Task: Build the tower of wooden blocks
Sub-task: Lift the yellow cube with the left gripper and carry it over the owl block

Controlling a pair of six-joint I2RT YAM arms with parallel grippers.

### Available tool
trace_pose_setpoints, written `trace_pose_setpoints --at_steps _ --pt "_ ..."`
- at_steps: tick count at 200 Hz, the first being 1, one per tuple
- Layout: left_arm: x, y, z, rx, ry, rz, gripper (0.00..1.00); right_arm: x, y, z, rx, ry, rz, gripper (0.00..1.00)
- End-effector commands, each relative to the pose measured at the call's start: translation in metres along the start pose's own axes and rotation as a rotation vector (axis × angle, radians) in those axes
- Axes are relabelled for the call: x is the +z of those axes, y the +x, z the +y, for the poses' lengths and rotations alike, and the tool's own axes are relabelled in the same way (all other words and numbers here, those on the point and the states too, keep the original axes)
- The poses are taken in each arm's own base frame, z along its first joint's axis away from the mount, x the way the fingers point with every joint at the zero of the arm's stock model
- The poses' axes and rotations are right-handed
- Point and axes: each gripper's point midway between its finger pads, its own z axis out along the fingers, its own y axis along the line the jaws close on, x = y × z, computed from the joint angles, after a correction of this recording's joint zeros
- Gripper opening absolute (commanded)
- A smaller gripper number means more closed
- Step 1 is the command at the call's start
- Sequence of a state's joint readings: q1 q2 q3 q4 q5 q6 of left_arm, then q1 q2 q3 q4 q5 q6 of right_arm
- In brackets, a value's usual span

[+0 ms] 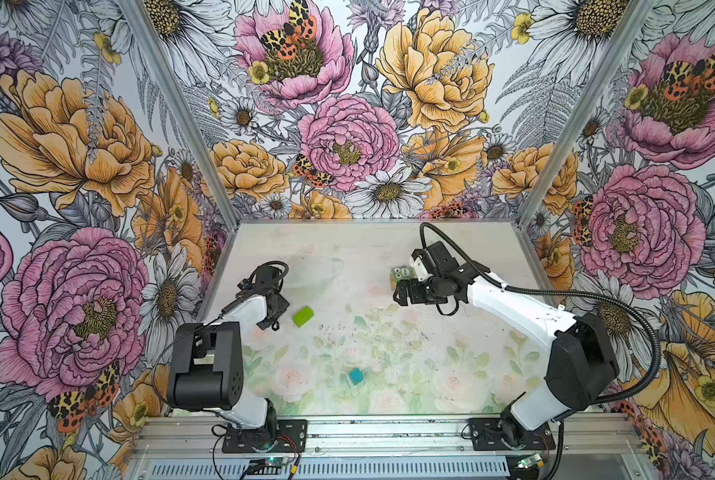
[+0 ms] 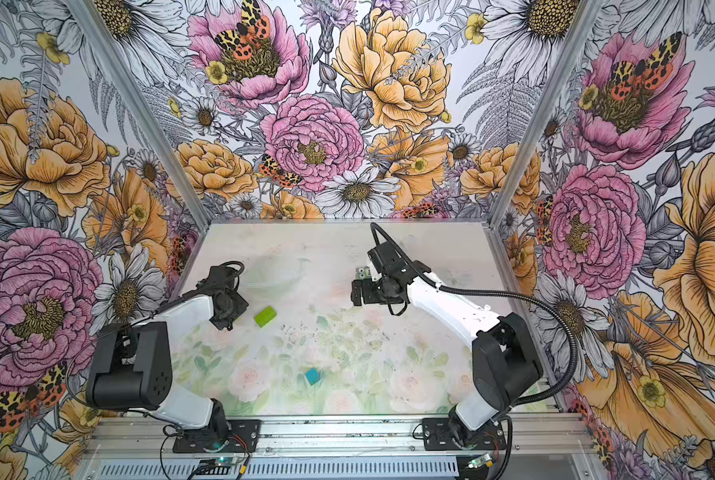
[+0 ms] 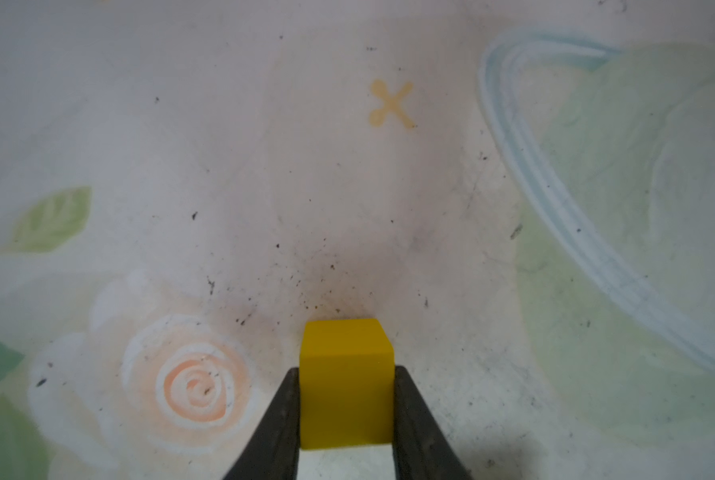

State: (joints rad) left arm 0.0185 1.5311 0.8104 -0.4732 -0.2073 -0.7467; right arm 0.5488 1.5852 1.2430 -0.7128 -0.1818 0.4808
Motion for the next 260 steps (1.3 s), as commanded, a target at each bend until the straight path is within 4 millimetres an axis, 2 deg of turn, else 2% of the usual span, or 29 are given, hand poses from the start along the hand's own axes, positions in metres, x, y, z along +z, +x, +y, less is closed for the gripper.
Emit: trace_pose_setpoints --at_steps 1,44,93,146,183,213,260 --pt "-0.013 -0.009 -0.011 0.016 0.058 -0.009 0.28 -0.008 -0.012 0.007 0.002 -0.027 -0.038 1.0" --pt "-0.03 -0.009 -0.021 0.055 0.092 -0.017 0.27 -0.014 -0.012 0.006 0.001 -0.021 -0.049 1.0" --pt "-0.065 -0.004 -0.052 0.123 0.166 -0.047 0.26 -0.02 -0.011 0.007 0.0 -0.021 -0.056 1.0" --pt "-0.105 0.02 -0.113 0.233 0.288 -0.061 0.26 -0.036 -0.01 -0.003 0.013 0.002 -0.083 1.0" --pt "-0.127 0.043 -0.163 0.32 0.375 -0.048 0.26 -0.053 -0.011 -0.025 0.059 0.036 -0.118 1.0" --pt "-0.139 0.056 -0.2 0.378 0.41 -0.067 0.26 -0.069 -0.012 -0.048 0.1 0.083 -0.148 1.0" --pt "-0.141 0.081 -0.25 0.452 0.458 -0.04 0.26 -0.085 -0.009 -0.074 0.154 0.13 -0.181 1.0"
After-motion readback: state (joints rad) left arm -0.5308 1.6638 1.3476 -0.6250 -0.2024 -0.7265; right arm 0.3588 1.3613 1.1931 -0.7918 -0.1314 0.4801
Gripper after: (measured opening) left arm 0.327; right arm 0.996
